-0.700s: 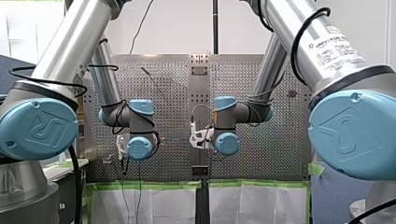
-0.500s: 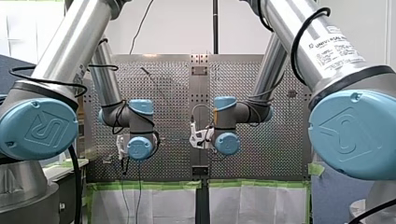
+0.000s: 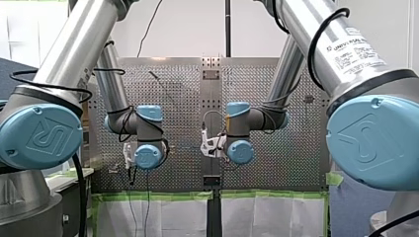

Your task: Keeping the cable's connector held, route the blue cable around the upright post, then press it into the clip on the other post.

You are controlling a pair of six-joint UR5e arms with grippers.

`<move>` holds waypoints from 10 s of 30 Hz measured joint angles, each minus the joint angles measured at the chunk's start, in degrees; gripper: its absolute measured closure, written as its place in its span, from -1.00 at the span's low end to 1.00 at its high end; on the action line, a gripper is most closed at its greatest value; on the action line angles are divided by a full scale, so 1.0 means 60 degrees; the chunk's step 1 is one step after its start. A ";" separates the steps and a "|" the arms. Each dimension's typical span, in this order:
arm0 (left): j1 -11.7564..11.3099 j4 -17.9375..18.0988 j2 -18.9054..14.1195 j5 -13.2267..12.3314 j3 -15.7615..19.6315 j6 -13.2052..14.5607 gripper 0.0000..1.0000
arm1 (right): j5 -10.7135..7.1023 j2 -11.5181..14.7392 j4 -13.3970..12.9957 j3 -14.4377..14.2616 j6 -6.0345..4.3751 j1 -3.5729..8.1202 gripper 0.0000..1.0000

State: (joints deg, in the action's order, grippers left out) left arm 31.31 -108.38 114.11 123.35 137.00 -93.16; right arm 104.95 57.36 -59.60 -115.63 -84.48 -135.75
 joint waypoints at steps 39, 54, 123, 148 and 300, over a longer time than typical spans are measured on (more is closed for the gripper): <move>0.0000 0.0000 0.0000 0.0000 0.0000 -0.0001 1.00 | 0.0000 0.0000 0.0000 0.0001 0.0000 0.0000 1.00; 0.0000 0.0000 0.0000 0.0000 0.0000 0.0000 1.00 | 0.0000 0.0000 0.0000 0.0000 0.0000 0.0000 1.00; 0.0000 0.0000 0.0000 0.0000 0.0000 0.0000 1.00 | -0.0001 0.0000 0.0000 0.0000 0.0000 0.0000 1.00; 0.0000 0.0000 0.0000 0.0000 0.0000 0.0000 1.00 | 0.0000 0.0000 0.0000 0.0000 0.0000 0.0000 1.00; -0.3867 -0.8066 -0.5322 -0.1815 -0.6204 -0.2603 1.00 | -0.3147 0.1817 0.5215 0.7309 -0.2662 0.0188 1.00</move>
State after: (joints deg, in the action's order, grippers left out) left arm 8.11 -156.78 82.18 112.46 99.77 -108.78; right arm 86.07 68.26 -28.31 -71.78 -100.45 -134.62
